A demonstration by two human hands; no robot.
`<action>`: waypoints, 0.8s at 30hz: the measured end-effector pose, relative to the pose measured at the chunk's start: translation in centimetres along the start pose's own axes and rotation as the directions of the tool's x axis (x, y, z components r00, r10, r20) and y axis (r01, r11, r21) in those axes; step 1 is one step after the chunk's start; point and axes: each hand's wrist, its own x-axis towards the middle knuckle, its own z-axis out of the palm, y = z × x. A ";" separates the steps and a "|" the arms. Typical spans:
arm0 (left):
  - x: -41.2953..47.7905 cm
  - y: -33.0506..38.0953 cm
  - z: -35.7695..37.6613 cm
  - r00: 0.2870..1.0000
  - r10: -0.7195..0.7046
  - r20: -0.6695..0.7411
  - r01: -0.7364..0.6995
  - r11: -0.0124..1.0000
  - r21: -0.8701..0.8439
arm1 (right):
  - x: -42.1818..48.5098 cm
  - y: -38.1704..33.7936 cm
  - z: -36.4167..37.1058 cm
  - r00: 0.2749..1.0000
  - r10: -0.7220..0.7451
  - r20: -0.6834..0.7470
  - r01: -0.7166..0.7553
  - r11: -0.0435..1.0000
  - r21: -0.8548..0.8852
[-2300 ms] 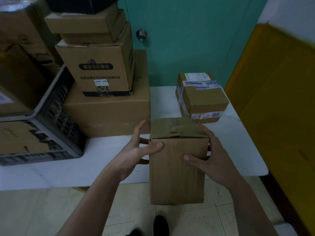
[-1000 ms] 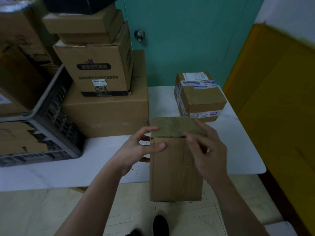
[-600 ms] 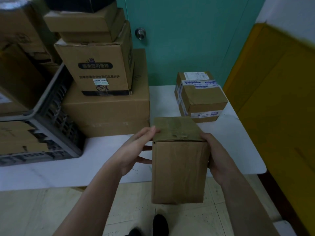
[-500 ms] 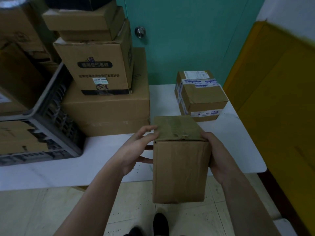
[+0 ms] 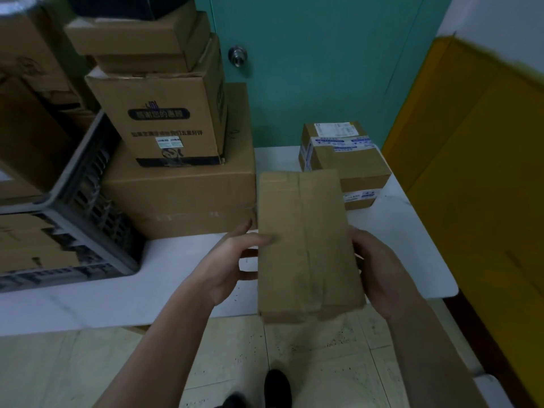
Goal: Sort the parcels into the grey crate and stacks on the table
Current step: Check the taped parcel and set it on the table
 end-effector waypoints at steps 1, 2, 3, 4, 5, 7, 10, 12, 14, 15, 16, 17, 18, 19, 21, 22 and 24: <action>0.0 0.1 0.2 1.000 -0.006 0.005 0.006 1.000 -0.005 | 0.1 0.2 0.1 1.000 -0.006 -0.023 0.005 0.998 -0.061; 0.0 0.2 0.3 1.000 -0.010 0.010 0.010 1.000 0.006 | 0.2 0.3 0.3 0.999 -0.023 -0.038 0.019 0.994 -0.110; 0.0 0.2 0.5 1.000 -0.010 0.005 0.010 1.000 0.015 | 0.2 0.3 0.5 0.998 -0.052 -0.038 0.047 0.989 -0.138; 0.0 0.3 0.5 1.000 -0.001 -0.009 0.001 1.000 0.011 | 0.2 0.5 0.6 0.996 -0.082 -0.029 0.077 0.987 -0.143; 0.0 0.4 0.6 1.000 0.007 -0.026 -0.007 1.000 -0.013 | 0.1 0.5 0.7 0.994 -0.104 -0.012 0.102 0.986 -0.135; 0.0 0.7 0.6 0.999 -0.006 -0.043 0.002 0.996 -0.089 | -0.1 0.3 0.6 0.992 -0.128 0.005 0.128 0.988 -0.086; -0.3 0.8 0.7 0.998 -0.020 -0.062 0.010 0.989 -0.151 | -0.1 -0.1 0.8 0.995 -0.098 -0.033 0.098 0.995 -0.013; -0.3 0.6 1.0 0.996 -0.027 -0.083 0.014 0.988 -0.151 | -0.2 -0.2 1.3 0.993 -0.098 -0.060 0.094 0.993 -0.066; -0.2 0.5 1.2 0.995 -0.025 -0.093 0.012 0.990 -0.138 | 0.0 -0.2 1.4 0.990 -0.117 -0.074 0.108 0.988 -0.108; -0.2 0.5 1.1 0.995 -0.022 -0.094 0.010 0.992 -0.129 | 0.0 -0.2 1.5 0.989 -0.126 -0.080 0.118 0.988 -0.105; -0.3 0.6 1.1 0.995 -0.021 -0.094 0.009 0.993 -0.121 | 0.0 -0.3 1.6 0.988 -0.134 -0.080 0.126 0.987 -0.102; -0.3 0.8 1.0 0.995 -0.020 -0.097 0.009 0.994 -0.109 | -0.1 -0.4 1.6 0.987 -0.139 -0.077 0.130 0.986 -0.108; -0.3 0.9 0.9 0.994 -0.021 -0.103 0.011 0.995 -0.098 | 0.0 -0.4 1.6 0.987 -0.138 -0.079 0.128 0.985 -0.115; -0.3 1.0 0.9 0.994 -0.025 -0.111 0.014 0.996 -0.093 | -0.1 -0.5 1.7 0.988 -0.130 -0.080 0.121 0.987 -0.108; -0.2 1.1 0.9 0.992 -0.032 -0.119 0.018 0.993 -0.118 | -0.5 -0.9 2.0 0.993 -0.091 -0.070 0.089 0.995 -0.038; -0.3 1.2 1.0 0.992 -0.038 -0.117 0.022 0.991 -0.133 | -0.6 -1.0 2.1 0.995 -0.068 -0.069 0.068 0.998 -0.010; -0.2 1.2 1.3 0.993 -0.051 -0.110 0.035 0.989 -0.140 | -0.7 -1.2 2.2 0.997 -0.023 -0.080 0.023 1.000 -0.002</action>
